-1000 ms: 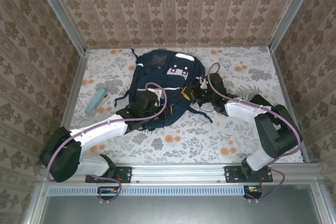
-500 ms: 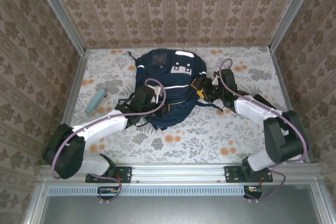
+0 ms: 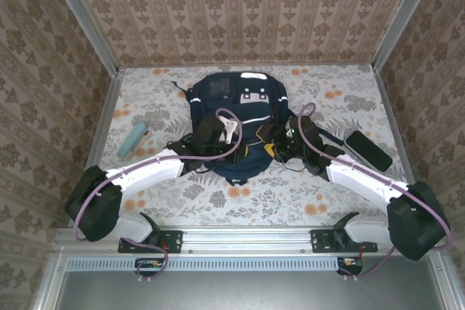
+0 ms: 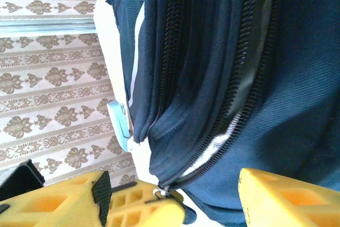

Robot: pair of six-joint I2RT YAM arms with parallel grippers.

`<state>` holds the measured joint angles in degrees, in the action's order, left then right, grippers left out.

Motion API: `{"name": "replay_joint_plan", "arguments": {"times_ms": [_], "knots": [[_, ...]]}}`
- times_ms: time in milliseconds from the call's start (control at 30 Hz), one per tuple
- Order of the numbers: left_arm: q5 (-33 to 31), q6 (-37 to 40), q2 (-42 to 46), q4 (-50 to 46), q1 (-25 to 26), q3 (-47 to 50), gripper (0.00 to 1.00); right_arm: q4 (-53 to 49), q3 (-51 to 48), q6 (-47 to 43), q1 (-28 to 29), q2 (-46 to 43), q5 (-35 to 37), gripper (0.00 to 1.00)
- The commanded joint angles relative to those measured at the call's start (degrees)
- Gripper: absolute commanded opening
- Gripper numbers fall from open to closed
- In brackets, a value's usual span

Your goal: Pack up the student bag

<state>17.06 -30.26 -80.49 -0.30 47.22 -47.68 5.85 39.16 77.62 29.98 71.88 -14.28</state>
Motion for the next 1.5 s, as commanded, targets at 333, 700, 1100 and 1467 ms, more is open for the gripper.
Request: {"name": "replay_joint_plan", "arguments": {"times_ms": [333, 700, 1100, 1467], "knots": [[-0.9, 3.2, 0.5, 0.2, 1.4, -3.7, 0.0, 2.1, 1.5, 4.6, -0.2, 5.8, 5.7, 0.26], [-5.9, 4.6, 6.4, -12.2, -6.2, -0.6, 0.0, -4.1, 1.4, -2.9, -5.1, 1.9, 7.8, 0.08], [-0.6, 6.1, 8.4, -11.3, -14.4, 2.9, 0.01, -3.5, 2.2, -6.2, -7.5, 2.1, 3.3, 0.08], [5.9, 1.8, 6.6, -1.8, -5.7, 5.5, 0.36, 9.0, 3.4, -0.6, -7.5, 2.2, -6.7, 0.04]]}}
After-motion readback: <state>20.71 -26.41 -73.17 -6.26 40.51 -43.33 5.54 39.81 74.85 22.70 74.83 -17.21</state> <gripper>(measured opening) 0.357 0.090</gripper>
